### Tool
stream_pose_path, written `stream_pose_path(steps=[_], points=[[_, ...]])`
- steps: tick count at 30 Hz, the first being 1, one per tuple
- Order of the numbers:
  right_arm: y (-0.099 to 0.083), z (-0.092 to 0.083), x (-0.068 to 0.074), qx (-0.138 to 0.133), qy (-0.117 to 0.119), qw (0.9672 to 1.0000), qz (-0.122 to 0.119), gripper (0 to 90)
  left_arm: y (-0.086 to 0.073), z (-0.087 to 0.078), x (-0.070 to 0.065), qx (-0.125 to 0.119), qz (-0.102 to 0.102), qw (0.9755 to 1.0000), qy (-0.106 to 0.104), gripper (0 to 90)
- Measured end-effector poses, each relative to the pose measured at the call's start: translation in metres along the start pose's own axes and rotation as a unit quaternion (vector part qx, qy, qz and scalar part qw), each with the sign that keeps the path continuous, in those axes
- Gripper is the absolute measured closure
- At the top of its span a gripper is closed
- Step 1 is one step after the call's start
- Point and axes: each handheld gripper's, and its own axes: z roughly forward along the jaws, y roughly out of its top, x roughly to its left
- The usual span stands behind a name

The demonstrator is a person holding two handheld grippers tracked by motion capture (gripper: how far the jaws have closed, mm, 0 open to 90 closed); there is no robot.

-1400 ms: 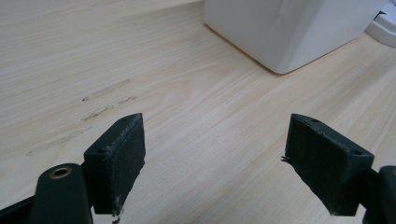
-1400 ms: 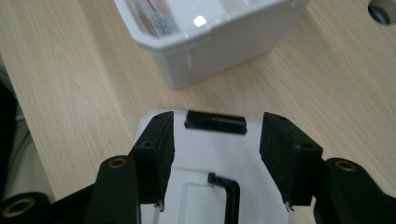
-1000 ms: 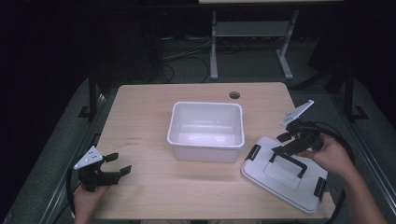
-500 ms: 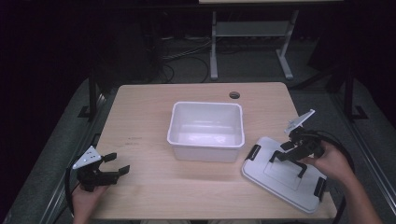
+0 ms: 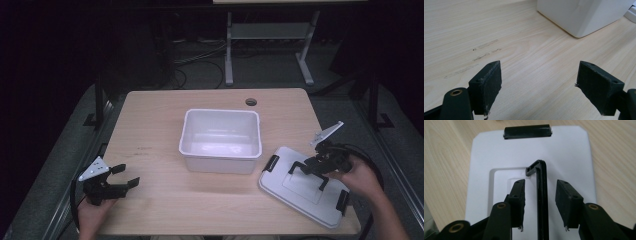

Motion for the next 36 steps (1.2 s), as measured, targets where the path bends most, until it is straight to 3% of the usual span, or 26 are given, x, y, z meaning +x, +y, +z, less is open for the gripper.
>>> stream_pose_path(steps=[14,30,36], points=[[-0.013,0.002,0.002,-0.003,0.005,1.0,0.001,78.4,0.0,0.001,-0.001,0.002,0.002,1.0,0.001,19.5],[-0.012,0.002,0.002,0.001,0.024,0.9997,-0.006,83.9,0.0,-0.001,-0.001,-0.001,0.0,1.0,0.002,19.5],[-0.012,-0.001,0.004,0.002,0.021,0.9997,-0.008,84.4,0.0,-0.001,-0.002,-0.001,0.0,1.0,0.001,19.5]])
